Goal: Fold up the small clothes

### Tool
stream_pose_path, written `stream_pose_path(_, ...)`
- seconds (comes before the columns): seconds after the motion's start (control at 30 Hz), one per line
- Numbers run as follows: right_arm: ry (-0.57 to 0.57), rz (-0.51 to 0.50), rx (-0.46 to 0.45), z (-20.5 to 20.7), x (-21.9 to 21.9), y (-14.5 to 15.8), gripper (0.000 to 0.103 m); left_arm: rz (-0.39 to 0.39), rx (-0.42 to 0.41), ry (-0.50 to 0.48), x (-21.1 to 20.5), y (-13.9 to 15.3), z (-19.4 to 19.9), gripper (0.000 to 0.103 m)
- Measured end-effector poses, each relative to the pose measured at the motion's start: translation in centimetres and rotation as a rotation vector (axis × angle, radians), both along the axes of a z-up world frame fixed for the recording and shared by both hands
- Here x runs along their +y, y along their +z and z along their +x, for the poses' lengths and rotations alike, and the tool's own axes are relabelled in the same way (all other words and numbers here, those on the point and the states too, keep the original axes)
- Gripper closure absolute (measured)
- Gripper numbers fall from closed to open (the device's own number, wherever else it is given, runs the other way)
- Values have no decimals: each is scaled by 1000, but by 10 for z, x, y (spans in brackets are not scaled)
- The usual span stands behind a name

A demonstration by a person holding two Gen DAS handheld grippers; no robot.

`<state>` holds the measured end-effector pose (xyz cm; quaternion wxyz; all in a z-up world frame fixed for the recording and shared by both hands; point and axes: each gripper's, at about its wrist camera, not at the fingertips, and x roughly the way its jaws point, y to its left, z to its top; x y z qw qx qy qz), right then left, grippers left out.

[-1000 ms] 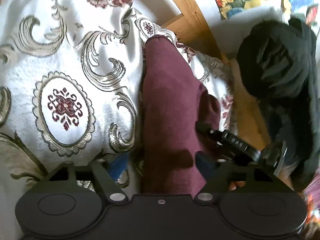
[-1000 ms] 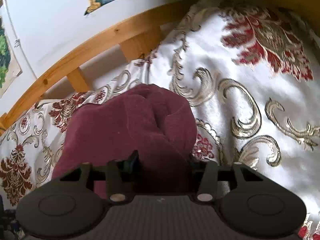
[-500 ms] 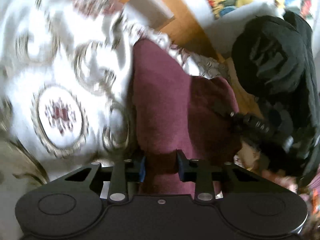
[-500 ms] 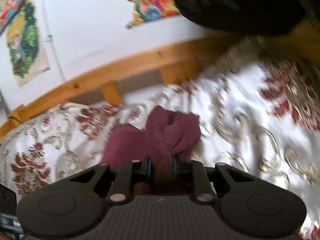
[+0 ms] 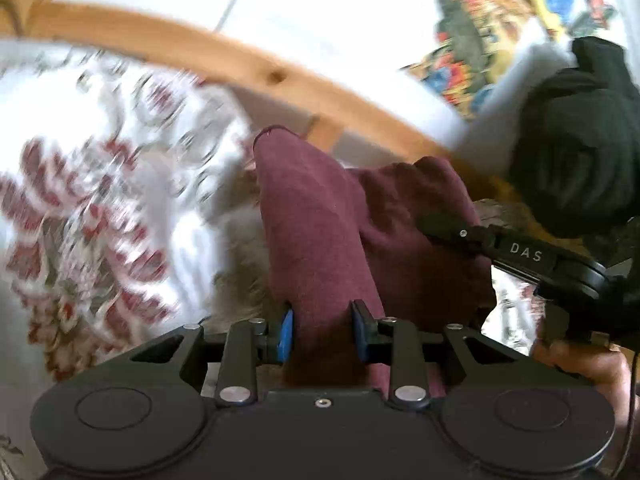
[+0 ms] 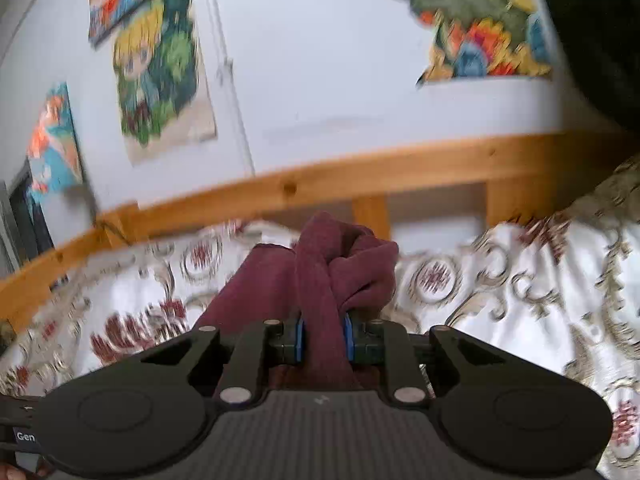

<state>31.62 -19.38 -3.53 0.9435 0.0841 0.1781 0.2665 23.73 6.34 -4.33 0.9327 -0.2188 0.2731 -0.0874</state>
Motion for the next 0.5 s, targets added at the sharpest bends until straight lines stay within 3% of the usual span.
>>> stream_pose_path(0.13, -37, -57, 73, 19, 13, -25, 82, -61, 96, 43, 13, -29, 9, 71)
stream_pose_path(0.23, -99, -37, 114, 28, 0, -34, 78, -68, 102, 44, 18, -31, 11, 66)
stream_pose_path(0.3, -129, -12, 152, 33, -11, -38, 71, -62, 117, 46, 16, -32, 13, 61)
stream_pose_path(0.37, -177, -21, 154, 32, -17, -41, 57, -62, 134, 47, 13, -33, 17, 58)
stream_pose_path(0.5, -233, -78, 118, 18, -26, -43, 46, -39, 191, 56, 6, -34, 19, 31)
